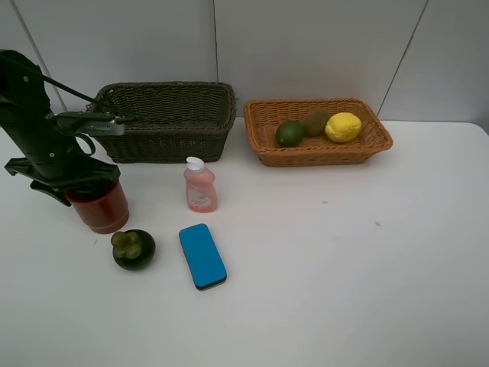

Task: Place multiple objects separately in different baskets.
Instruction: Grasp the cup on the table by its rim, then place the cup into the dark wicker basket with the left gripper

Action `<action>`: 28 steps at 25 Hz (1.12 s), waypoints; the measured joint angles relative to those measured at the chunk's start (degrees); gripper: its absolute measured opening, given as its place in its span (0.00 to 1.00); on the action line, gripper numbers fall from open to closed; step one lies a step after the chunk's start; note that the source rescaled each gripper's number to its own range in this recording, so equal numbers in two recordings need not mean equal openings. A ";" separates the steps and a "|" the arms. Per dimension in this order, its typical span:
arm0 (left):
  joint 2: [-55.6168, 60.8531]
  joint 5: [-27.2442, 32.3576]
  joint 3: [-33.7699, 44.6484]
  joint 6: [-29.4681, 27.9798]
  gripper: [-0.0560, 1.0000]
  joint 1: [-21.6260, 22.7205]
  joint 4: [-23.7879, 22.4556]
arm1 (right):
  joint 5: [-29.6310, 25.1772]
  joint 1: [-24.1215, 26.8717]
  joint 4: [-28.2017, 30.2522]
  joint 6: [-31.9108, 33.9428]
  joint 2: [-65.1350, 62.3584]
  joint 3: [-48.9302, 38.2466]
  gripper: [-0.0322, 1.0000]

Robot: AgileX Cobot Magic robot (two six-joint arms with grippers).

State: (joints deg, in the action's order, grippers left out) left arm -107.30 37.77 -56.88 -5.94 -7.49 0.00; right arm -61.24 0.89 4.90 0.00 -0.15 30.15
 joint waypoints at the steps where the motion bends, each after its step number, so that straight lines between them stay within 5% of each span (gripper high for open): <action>1: 0.00 0.00 0.00 -0.22 0.45 0.00 0.00 | 0.00 0.00 0.00 0.00 0.00 0.00 0.87; 6: 0.00 0.36 -0.02 -0.70 0.06 0.00 0.00 | 0.00 0.00 0.00 0.00 0.00 0.00 0.87; 28: 8.06 5.51 -5.06 -0.70 0.05 0.00 0.00 | 0.00 0.00 0.00 0.00 0.00 0.00 0.87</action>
State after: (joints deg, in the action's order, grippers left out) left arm -99.24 43.28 -61.94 -6.64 -7.49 0.00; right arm -61.24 0.89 4.90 0.00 -0.15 30.15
